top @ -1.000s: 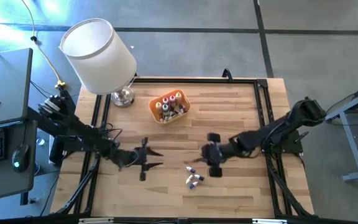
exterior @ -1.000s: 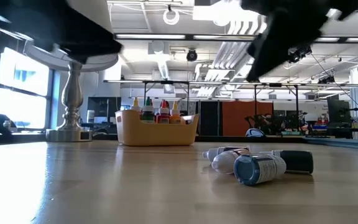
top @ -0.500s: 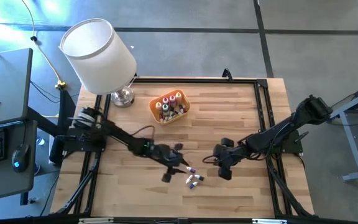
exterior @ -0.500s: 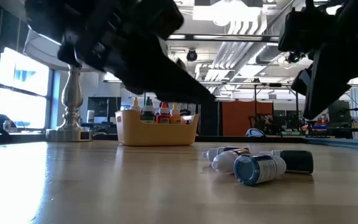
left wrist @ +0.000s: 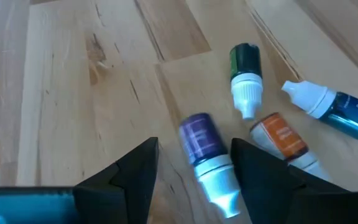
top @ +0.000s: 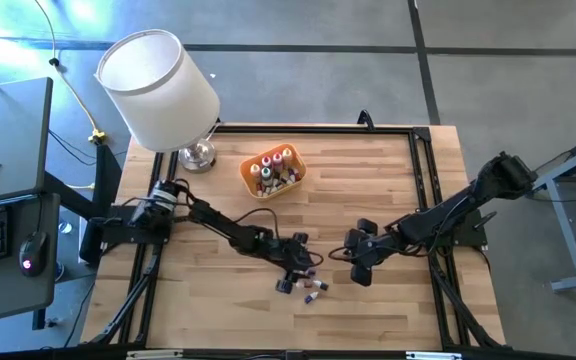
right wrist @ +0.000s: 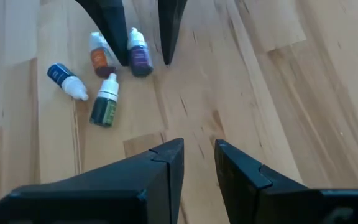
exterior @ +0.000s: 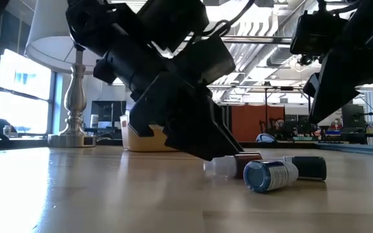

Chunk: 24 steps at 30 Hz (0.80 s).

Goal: Pick & Place food coloring
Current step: Put the small purple food coloring bottle into the bin

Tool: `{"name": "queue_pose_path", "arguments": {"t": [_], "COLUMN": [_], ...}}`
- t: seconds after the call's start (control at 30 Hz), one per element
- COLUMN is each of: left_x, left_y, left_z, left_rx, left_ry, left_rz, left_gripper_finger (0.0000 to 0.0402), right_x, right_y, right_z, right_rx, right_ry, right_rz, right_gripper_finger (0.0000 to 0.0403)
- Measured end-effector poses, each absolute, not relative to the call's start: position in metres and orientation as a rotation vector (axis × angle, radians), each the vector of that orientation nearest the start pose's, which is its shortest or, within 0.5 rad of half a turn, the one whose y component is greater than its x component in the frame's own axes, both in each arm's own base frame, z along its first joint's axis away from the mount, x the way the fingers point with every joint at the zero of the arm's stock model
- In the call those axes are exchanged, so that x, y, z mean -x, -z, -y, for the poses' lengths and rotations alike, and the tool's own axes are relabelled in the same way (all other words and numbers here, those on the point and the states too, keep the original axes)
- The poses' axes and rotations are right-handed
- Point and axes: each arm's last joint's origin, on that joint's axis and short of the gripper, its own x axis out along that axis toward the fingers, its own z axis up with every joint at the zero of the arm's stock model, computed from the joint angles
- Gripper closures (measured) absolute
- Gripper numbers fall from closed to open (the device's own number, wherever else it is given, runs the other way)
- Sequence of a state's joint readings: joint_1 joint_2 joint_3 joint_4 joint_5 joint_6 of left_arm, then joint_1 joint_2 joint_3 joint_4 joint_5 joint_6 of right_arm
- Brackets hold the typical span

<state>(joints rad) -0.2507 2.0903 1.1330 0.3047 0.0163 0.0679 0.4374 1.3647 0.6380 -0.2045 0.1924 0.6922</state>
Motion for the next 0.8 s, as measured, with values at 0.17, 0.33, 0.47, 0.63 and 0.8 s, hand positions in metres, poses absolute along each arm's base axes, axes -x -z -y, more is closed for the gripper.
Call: {"name": "queue_pose_path", "arguments": {"t": [0.17, 0.33, 0.47, 0.63, 0.8], "left_x": [-0.406, -0.406, -0.406, -0.400, -0.386], "left_y": [-0.107, -0.107, -0.108, -0.121, -0.151], "left_z": [0.101, 0.099, 0.097, 0.088, 0.071], "left_rx": [-0.138, -0.139, -0.163, -0.290, -0.510], "left_ry": [0.273, 0.271, 0.220, 0.049, -0.237], "left_rz": [-0.644, -0.635, -0.630, -0.673, -0.753], "left_gripper_finger": [0.0232, 0.0281, 0.0313, 0.0326, 0.0322], "right_x": [-0.226, -0.226, -0.226, -0.226, -0.226], "right_y": [-0.167, -0.167, -0.167, -0.167, -0.167], "right_z": [-0.099, -0.099, -0.099, -0.099, -0.099], "right_rx": [-0.356, -0.351, -0.350, -0.350, -0.352], "right_ry": [0.087, 0.096, 0.098, 0.098, 0.094], "right_rz": [-0.911, -0.904, -0.903, -0.903, -0.903], "right_gripper_finger": [0.0320, 0.0320, 0.0320, 0.0320, 0.0320]}}
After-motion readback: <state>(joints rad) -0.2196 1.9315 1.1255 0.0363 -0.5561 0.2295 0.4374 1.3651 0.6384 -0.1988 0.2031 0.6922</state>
